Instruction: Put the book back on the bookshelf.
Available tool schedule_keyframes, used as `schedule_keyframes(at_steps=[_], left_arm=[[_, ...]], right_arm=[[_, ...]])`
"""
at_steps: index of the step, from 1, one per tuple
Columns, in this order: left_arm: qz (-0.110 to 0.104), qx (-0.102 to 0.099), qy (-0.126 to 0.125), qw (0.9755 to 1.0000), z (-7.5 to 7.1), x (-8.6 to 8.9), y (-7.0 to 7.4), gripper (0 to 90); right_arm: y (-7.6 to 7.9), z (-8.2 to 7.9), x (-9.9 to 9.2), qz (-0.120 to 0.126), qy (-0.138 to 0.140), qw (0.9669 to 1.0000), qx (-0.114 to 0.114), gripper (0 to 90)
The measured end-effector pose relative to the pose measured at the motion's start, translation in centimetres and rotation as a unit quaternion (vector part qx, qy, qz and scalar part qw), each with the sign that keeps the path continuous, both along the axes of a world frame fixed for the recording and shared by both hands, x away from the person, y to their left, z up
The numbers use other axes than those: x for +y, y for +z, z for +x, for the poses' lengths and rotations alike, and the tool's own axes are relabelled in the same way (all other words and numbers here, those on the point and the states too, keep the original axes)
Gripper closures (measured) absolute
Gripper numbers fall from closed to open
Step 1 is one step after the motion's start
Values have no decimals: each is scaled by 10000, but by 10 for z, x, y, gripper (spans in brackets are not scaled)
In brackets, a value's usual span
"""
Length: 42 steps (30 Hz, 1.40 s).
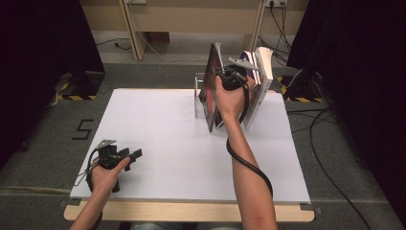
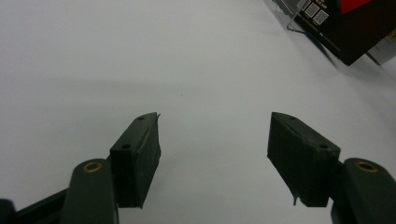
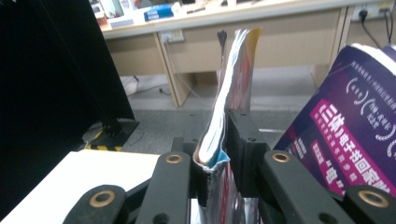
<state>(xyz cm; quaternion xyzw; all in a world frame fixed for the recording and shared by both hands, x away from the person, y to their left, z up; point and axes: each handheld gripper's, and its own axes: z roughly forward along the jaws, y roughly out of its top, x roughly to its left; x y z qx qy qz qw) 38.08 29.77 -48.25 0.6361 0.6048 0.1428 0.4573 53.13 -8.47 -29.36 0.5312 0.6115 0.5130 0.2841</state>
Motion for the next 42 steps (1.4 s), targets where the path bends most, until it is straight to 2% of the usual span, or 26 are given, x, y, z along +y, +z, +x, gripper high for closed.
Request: schedule_keyframes(at_steps=[2,4,9,14,17,23,27,32,36,42], left_arm=[[-4,-3,-1,10000,0,0,0,337],[-8,1,8,10000,0,1,0,337],[-6,1,1,10000,0,1,0,338],[-3,-8,-8,10000,0,0,0,338],[-1,-9,-19,10000,0,0,0,338],[4,-1,-22,10000,1,0,-1,339],[2,-17,-15,10000,1,0,0,339],[-11,-18,-27,10000,1,0,0,339],[-9,-18,-26,10000,1,1,0,339],[2,-8,-53,10000,1,-1,-1,339]], right_arm=[[0,2,-1,15,-23,10000,76,763],[1,5,-1,81,32,9996,269,743],[0,13,0,38,57,9982,594,732],[1,18,1,-87,-151,9960,878,863],[1,16,2,-160,-243,9965,785,870],[-3,6,8,-181,-353,9989,244,872],[-2,5,13,-210,-455,9987,-55,872],[-9,8,14,-145,-548,9983,-95,871],[-13,6,16,-222,-575,9980,-164,869],[-16,4,14,-336,-508,9981,-116,843]])
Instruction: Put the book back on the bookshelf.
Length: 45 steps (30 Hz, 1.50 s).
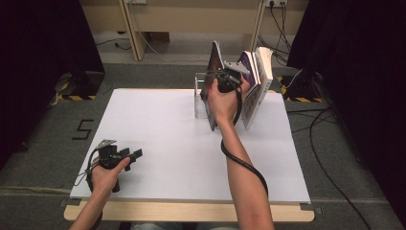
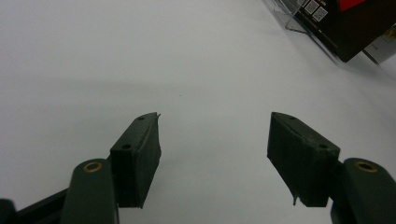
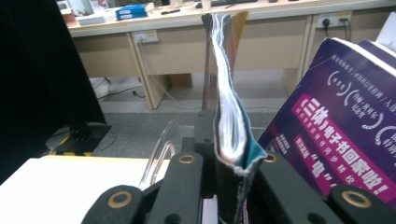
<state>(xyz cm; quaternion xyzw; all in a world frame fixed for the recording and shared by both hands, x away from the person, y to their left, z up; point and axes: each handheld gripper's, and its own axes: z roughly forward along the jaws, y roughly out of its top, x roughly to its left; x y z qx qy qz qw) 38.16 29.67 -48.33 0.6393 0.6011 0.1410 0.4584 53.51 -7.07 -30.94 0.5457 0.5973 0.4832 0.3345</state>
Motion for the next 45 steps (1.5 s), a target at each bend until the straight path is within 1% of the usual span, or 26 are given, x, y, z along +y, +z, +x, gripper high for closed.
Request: schedule_keyframes(at_steps=[1,3,5,6,8,9,13,16,19,22,26,30,35,45], left_arm=[[-5,3,-3,10000,0,0,0,339],[-9,-2,-7,10000,0,-1,0,339],[-4,-7,2,10000,-1,0,1,338],[-8,-6,10,10000,-1,0,1,339],[-9,-6,11,10000,-1,0,1,339],[-7,-4,7,10000,-1,0,1,338],[-13,-16,-11,10000,-1,-2,1,338],[-16,-16,-5,10000,-1,-2,1,338],[-22,-14,0,10000,-1,-2,1,338],[-17,-21,6,10000,-1,-1,1,338],[-11,-24,-2,10000,-2,-2,2,338],[1,-26,-21,10000,-3,-3,2,337],[5,-29,-16,10000,-3,-3,2,337],[8,-39,-20,10000,-3,-3,2,336]], right_arm=[[0,-1,0,-29,19,10000,21,832],[2,-1,-1,-9,83,10000,35,806],[5,-1,-2,7,189,9997,133,760],[6,-2,-3,37,219,9997,143,740],[8,-3,-4,-12,220,9996,157,710],[9,-4,-5,16,238,9996,177,698],[9,-5,-8,8,287,9993,231,674],[9,-8,-10,46,327,9992,234,658],[9,-12,-11,74,421,9988,218,634],[10,-16,-12,161,530,9982,236,615],[12,-20,-14,204,585,9978,235,610],[12,-22,-14,152,627,9976,268,608],[13,-26,-14,245,688,9970,253,602],[13,-33,-18,329,803,9959,271,589]])
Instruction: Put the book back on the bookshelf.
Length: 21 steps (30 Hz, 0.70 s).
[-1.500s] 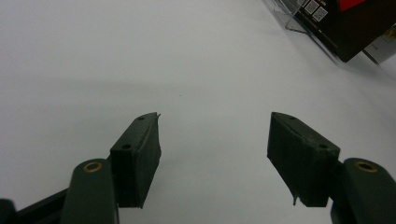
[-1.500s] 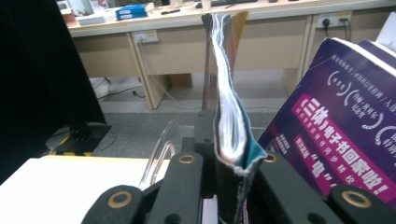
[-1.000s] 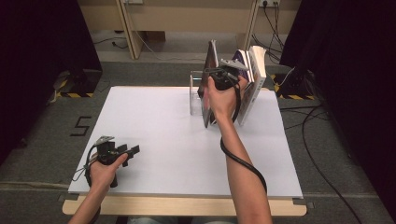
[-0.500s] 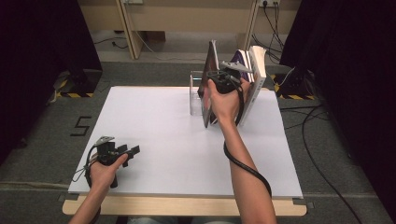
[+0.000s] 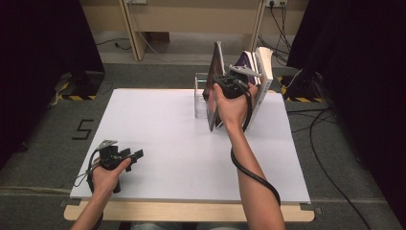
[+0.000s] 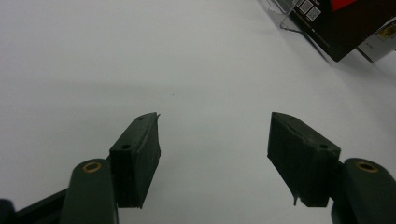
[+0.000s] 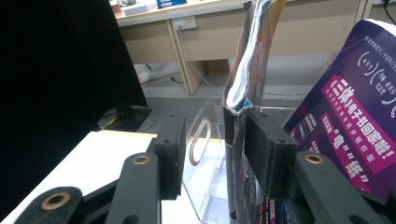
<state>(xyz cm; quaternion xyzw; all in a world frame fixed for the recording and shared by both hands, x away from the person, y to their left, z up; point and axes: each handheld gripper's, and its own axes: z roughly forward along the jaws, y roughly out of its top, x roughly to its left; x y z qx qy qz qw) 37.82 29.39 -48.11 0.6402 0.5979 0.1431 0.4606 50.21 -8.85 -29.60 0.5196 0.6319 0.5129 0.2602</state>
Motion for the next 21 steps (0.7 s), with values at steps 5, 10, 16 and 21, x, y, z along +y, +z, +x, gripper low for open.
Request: schedule_keyframes(at_steps=[5,10,16,21], left_arm=[[7,-4,2,10000,0,0,0,335],[19,-21,-18,10000,0,-1,0,335],[11,-29,-5,10000,-1,0,1,334],[5,-48,12,10000,-1,1,2,334]], right_arm=[[-2,-7,-4,9,64,10000,4,578],[-7,-12,-8,-44,98,9999,-1,575],[-15,-19,-14,-2,126,9999,42,573],[-21,-24,-17,16,153,9998,92,571]])
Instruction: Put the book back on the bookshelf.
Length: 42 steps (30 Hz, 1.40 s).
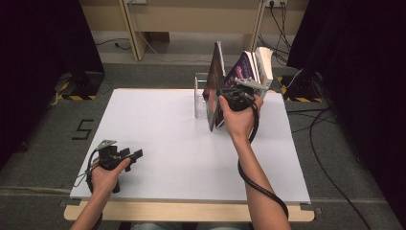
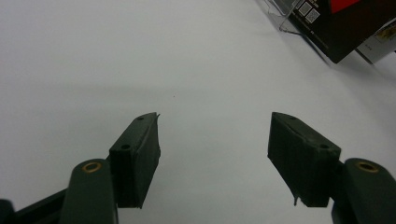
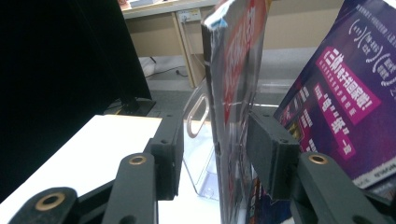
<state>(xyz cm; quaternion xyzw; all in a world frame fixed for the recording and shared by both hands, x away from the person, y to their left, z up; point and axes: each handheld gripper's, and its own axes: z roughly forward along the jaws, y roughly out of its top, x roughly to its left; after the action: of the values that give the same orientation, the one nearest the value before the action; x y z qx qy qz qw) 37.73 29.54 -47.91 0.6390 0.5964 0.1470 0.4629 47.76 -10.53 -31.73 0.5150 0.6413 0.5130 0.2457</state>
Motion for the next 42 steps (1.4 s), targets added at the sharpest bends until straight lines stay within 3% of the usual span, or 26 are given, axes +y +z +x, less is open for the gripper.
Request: schedule_keyframes(at_steps=[42], left_arm=[[29,-58,40,10000,-2,3,3,334]], right_arm=[[-31,-31,-20,-355,71,9993,97,554]])
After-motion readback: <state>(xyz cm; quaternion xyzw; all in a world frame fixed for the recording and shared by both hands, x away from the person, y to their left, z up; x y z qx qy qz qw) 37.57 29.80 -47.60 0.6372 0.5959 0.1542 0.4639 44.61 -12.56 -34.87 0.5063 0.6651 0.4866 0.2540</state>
